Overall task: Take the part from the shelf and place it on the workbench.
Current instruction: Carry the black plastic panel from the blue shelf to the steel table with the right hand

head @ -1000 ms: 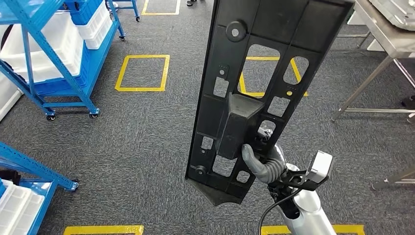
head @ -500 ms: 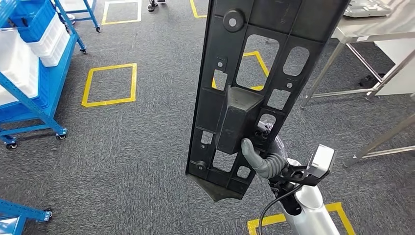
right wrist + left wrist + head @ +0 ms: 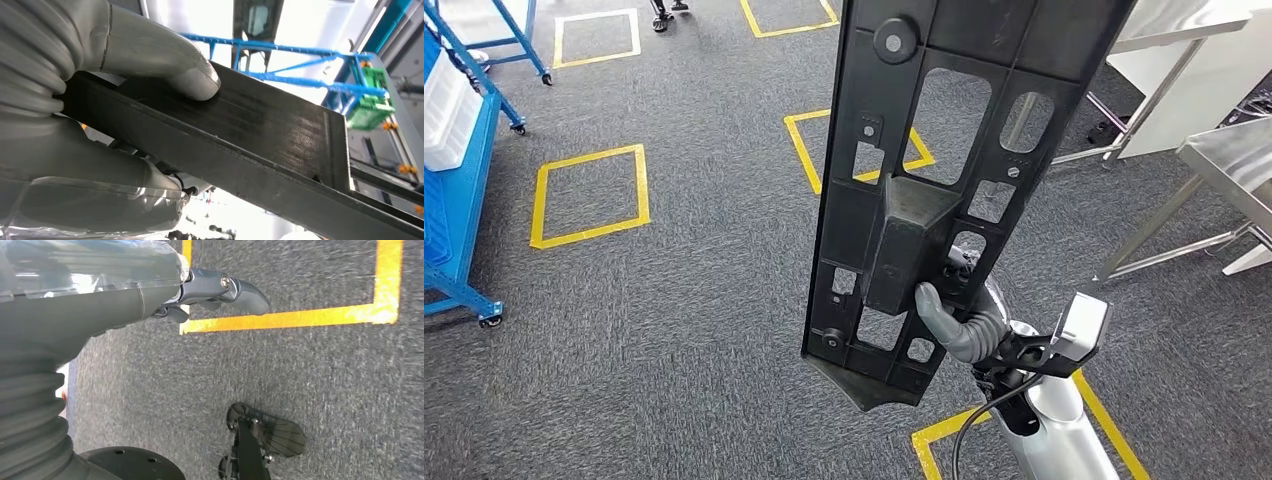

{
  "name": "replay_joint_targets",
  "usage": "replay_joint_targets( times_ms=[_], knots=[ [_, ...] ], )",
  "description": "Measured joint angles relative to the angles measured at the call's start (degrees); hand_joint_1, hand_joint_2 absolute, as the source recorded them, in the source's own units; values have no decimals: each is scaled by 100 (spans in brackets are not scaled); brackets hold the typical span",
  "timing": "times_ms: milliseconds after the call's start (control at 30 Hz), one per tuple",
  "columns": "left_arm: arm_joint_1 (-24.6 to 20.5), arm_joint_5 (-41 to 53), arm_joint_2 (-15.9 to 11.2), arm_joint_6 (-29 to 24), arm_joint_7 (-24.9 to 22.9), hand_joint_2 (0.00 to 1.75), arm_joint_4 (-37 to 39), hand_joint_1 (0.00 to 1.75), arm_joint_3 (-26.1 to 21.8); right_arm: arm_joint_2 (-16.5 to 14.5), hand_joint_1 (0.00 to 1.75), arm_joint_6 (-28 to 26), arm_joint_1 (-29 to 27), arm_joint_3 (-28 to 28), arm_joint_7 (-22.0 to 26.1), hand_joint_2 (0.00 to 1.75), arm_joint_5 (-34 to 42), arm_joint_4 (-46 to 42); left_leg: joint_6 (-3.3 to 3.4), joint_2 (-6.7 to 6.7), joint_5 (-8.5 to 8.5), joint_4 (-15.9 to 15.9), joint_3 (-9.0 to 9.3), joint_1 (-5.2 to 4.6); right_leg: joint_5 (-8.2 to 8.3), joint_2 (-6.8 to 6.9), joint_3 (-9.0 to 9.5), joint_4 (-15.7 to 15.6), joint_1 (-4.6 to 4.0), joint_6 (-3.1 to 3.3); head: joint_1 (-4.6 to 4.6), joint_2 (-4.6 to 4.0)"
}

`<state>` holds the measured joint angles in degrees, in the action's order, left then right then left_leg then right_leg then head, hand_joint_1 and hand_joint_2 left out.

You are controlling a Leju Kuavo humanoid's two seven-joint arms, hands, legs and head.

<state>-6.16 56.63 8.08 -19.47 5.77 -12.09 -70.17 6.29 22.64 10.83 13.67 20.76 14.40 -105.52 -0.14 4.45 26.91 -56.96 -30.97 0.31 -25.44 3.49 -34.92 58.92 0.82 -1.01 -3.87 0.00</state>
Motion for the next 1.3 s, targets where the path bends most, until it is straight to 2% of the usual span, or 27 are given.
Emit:
replay_joint_targets(
  times_ms=[33, 100, 167, 233, 267, 300, 333, 367, 400, 467, 533, 600, 633, 667, 733, 800, 833, 867, 900, 933, 1000, 1033, 1100, 1133, 1200, 1267, 1300],
  knots=[
    [-6, -100, 1, 1, 31, 175, 0, 0, -24, 1, 175, 3, 3, 0, -1, 175, 1, -1, -33, 40, 15, -6, 8, -13, -19, 3, 9, -38, -22, 38, 0, 0],
    [-43, -675, 1, 9, 192, 175, 0, 0, -204, 5, 175, 16, 5, 0, -3, 175, 17, -1, -98, 113, 48, -11, 30, -4, -5, -115, 1, -53, -26, 105, 0, 0],
    [-100, -1908, -1, 135, 488, 175, -1, 0, -595, 8, 175, 42, 14, -1, -14, 175, 56, -2, -155, -39, 207, -219, -36, 28, 14, -231, 16, -84, -6, 183, 0, 0],
    [-128, -3638, -8, 505, 820, 175, -2, 0, -1003, 10, 175, 69, 10, -1, -21, 175, 80, -1, -186, -301, 563, -888, -337, 48, 23, -347, 27, -98, 1, 236, 0, 0],
    [-123, -4469, -19, 800, 990, 175, -3, 0, -1154, 12, 175, 84, -7, -3, -15, 175, 75, 1, -193, -362, 732, -1309, -545, 51, 22, -414, 26, -96, -6, 249, 0, 0],
    [-105, -5174, -38, 1190, 1188, 175, -5, 0, -1283, 14, 175, 104, -29, -6, 0, 175, 62, 1, -198, -388, 822, -1631, -717, 51, 21, -491, 27, -92, -12, 253, 0, 0],
    [-86, -5682, -73, 1656, 1410, 175, -9, 0, -1381, 15, 175, 127, -48, -12, 21, 175, 39, 2, -199, -397, 805, -1774, -811, 51, 20, -568, 27, -86, -17, 254, 0, 0],
    [-74, -6044, -141, 2179, 1648, 175, -16, 0, -1459, 15, 175, 151, -60, -20, 47, 175, 12, 2, -194, -405, 670, -1671, -793, 53, 19, -646, 28, -77, -20, 253, 0, 0],
    [-72, -6319, -239, 2693, 1859, 175, -33, 0, -1524, 14, 175, 175, -64, -29, 73, 175, -18, 2, -185, -429, 459, -1361, -672, 56, 17, -720, 30, -66, -20, 249, 0, 0],
    [-93, -6791, -529, 3706, 2119, 175, -92, 0, -1614, 3, 175, 206, -73, -49, 152, 175, -93, 7, -155, -670, 93, -542, -328, 75, 4, -855, 16, -26, -25, 222, 0, 0],
    [-100, -7141, -819, 4948, 2193, 175, -157, 0, -1654, -20, 175, 205, -131, -76, 253, 175, -166, 14, -117, -860, -10, -141, -153, 76, 8, -972, -22, -4, -17, 158, -1, 0],
    [-109, -7319, -1024, 6155, 2210, 175, -197, 0, -1657, -39, 175, 196, -230, -120, 305, 175, -207, 8, -64, -787, -24, -105, -133, 70, 35, -1077, -43, -25, -6, 81, -1, 0],
    [-122, -7319, -1100, 6517, 2234, 175, -217, 0, -1651, -42, 175, 192, -274, -149, 309, 175, -216, -2, -26, -729, -46, -71, -117, 76, 19, -1037, -53, -10, -10, 52, -1, 0],
    [-126, -7254, -1151, 6685, 2282, 175, -233, 0, -1629, -44, 175, 190, -302, -172, 304, 175, -221, -15, 15, -663, -69, -32, -100, 84, -49, -923, -94, 79, -19, 28, -1, 0],
    [-78, -6892, -1211, 6722, 2427, 175, -270, 0, -1495, -55, 175, 186, -351, -205, 291, 175, -220, -50, 75, -514, -90, 17, -79, 77, -365, -582, -340, 605, -24, -12, 0, 0],
    [14, -6245, -1230, 6469, 2474, 175, -290, 0, -1215, -80, 175, 185, -442, -227, 279, 175, -216, -82, 98, -368, -80, 16, -82, 54, -693, -417, -694, 1342, -9, -51, 0, 0],
    [50, -5871, -1236, 6220, 2405, 175, -292, 0, -1029, -96, 175, 188, -489, -240, 268, 175, -215, -91, 101, -298, -71, 14, -82, 48, -732, -393, -789, 1541, -3, -64, 0, 0],
    [71, -5474, -1242, 5873, 2244, 175, -291, 0, -819, -113, 175, 198, -517, -257, 245, 175, -215, -97, 97, -233, -64, 12, -79, 45, -662, -376, -772, 1522, 1, -71, 0, 0],
    [83, -5045, -1253, 5399, 1962, 175, -289, 0, -594, -136, 175, 219, -521, -278, 209, 175, -215, -102, 88, -168, -54, 9, -72, 44, -500, -343, -637, 1279, 0, -69, 0, 0],
    [90, -4572, -1275, 4815, 1561, 175, -285, 0, -343, -167, 175, 251, -504, -297, 166, 175, -216, -106, 73, -109, -40, 4, -58, 41, -308, -255, -416, 886, -8, -53, 0, 0],
    [113, -3432, -1351, 3391, 421, 175, -269, 0, 262, -254, 175, 325, -430, -326, 82, 175, -223, -107, 17, 11, 2, -21, -33, 10, -82, -36, -30, 167, -58, 15, -1, 0],
    [133, -2822, -1395, 2682, -232, 175, -258, 0, 615, -298, 175, 348, -396, -328, 57, 175, -230, -102, -14, 70, 22, -30, -22, -5, -58, 23, 56, -3, -83, 56, -1, 0],
    [168, -1754, -1471, 1343, -1503, 175, -239, 0, 1348, -365, 175, 338, -381, -325, 16, 175, -262, -98, -76, 195, 49, -31, 9, -12, -63, -68, 65, -60, -106, 135, -1, 0],
    [179, -1397, -1490, 720, -2008, 175, -236, 0, 1686, -382, 175, 311, -401, -323, -9, 175, -285, -108, -110, 186, 76, -49, 21, 3, -55, -124, 75, -80, -98, 167, -1, 0],
    [196, -1042, -1506, -289, -2602, 175, -234, 0, 2201, -414, 175, 240, -431, -321, -57, 175, -321, -140, -168, -25, 265, -303, -69, 32, -33, -216, 99, -122, -67, 232, -1, 0],
    [241, -824, -1518, -832, -2845, 175, -231, 0, 2544, -457, 175, 196, -447, -317, -77, 175, -329, -166, -205, -303, 637, -1013, -398, 47, -26, -310, 103, -130, -52, 270, -1, 0],
    [272, -618, -1523, -1005, -2974, 175, -223, 0, 2702, -474, 175, 174, -468, -316, -91, 175, -332, -181, -220, -362, 786, -1405, -588, 48, -24, -373, 102, -128, -54, 278, -2, 0]
  ],
)
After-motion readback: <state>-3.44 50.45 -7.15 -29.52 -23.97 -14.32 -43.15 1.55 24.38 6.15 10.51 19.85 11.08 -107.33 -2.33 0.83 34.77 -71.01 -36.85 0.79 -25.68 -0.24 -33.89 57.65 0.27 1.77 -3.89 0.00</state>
